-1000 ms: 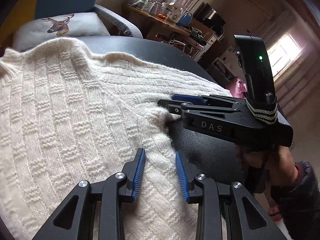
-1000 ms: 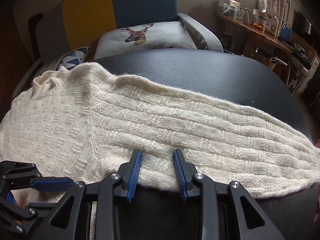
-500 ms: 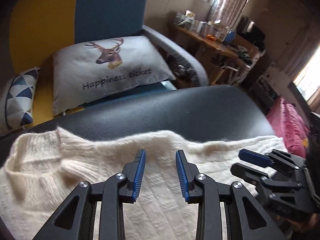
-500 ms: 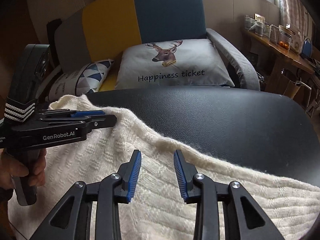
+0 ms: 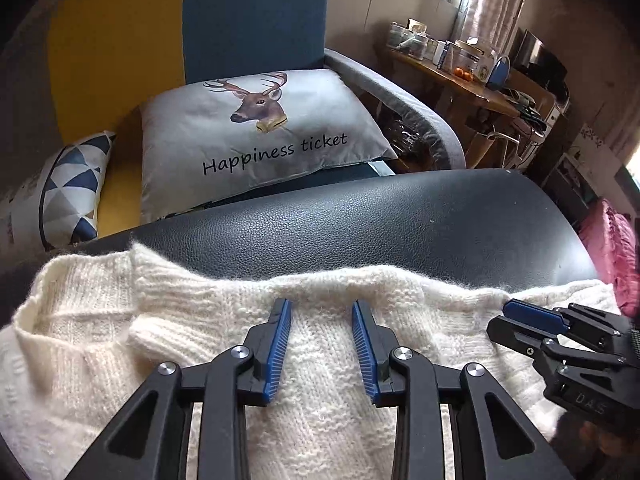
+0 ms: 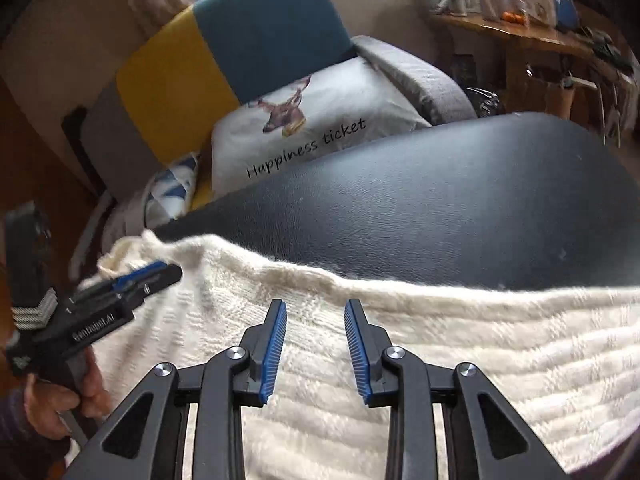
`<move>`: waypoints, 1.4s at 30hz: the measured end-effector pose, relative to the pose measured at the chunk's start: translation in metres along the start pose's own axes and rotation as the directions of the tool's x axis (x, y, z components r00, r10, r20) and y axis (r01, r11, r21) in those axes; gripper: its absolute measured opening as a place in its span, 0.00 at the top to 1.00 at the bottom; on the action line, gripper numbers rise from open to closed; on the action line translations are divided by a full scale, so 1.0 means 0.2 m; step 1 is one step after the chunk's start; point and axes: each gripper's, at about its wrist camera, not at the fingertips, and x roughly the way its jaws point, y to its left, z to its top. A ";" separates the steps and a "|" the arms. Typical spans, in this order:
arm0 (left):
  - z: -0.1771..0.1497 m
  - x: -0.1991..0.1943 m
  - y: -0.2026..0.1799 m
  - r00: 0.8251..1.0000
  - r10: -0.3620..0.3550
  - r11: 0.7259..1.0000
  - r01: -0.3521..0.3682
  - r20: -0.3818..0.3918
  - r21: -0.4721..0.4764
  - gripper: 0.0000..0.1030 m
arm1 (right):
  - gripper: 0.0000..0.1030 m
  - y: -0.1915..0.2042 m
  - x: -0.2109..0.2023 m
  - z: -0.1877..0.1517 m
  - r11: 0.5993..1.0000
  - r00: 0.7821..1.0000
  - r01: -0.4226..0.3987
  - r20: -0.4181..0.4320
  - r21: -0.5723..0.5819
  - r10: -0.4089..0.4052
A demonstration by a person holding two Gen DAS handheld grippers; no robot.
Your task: Fold clothes
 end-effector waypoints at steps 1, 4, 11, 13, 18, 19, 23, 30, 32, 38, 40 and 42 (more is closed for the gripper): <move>-0.01 -0.04 0.00 1.000 -0.010 1.000 0.010 0.006 -0.004 0.68 | 0.68 -0.09 -0.11 -0.02 0.997 0.999 -0.023 0.042 0.069 0.020; -0.12 -0.16 -0.04 0.999 -0.034 0.998 0.033 0.018 0.048 0.68 | 0.68 -0.42 -0.45 -0.15 0.952 0.989 -0.059 0.147 0.301 0.014; -0.39 -0.25 -0.16 0.995 -0.090 0.993 0.092 -0.033 0.071 0.56 | 0.65 -1.17 -0.87 -0.43 0.699 0.963 -0.046 0.218 0.714 -0.159; -0.45 -0.24 -0.19 0.993 -0.098 0.993 0.102 -0.063 0.062 0.56 | 0.65 -1.23 -0.86 -0.43 0.683 0.963 -0.069 0.227 0.727 -0.145; -0.50 -0.23 -0.22 0.995 -0.079 0.993 0.084 -0.067 0.078 0.50 | 0.66 -1.31 -0.78 -0.39 0.666 0.958 -0.133 0.269 0.734 -0.104; -0.50 -0.22 -0.22 0.994 -0.080 0.993 0.085 -0.070 0.078 0.50 | 0.66 -1.32 -0.76 -0.37 0.665 0.955 -0.147 0.279 0.732 -0.096; -0.51 -0.22 -0.22 0.994 -0.084 0.993 0.089 -0.067 0.073 0.48 | 0.66 -1.31 -0.71 -0.35 0.669 0.953 -0.157 0.290 0.726 -0.092; -0.53 -0.22 -0.24 0.996 -0.075 0.992 0.079 -0.045 0.097 0.44 | 0.90 -1.20 -0.66 -0.25 0.770 0.952 0.055 0.199 0.635 -0.232; -0.53 -0.22 -0.23 0.995 -0.080 0.992 0.085 -0.052 0.095 0.44 | 0.91 -1.11 -0.63 -0.20 0.827 0.952 0.102 0.187 0.552 -0.242; -0.39 -0.26 -0.22 0.951 -0.276 0.961 0.270 -0.138 -0.062 0.61 | 0.91 -0.75 -0.46 -0.11 0.967 0.978 0.129 0.135 0.222 -0.162; -0.33 -0.27 -0.27 0.914 -0.374 0.926 0.360 -0.156 -0.112 0.62 | 0.91 -0.66 -0.41 -0.12 0.980 0.982 0.141 0.106 0.140 -0.157; -0.26 -0.28 -0.38 0.885 -0.435 0.900 0.419 -0.168 -0.120 0.62 | 0.90 -0.60 -0.36 -0.13 0.987 0.986 0.141 0.081 0.080 -0.147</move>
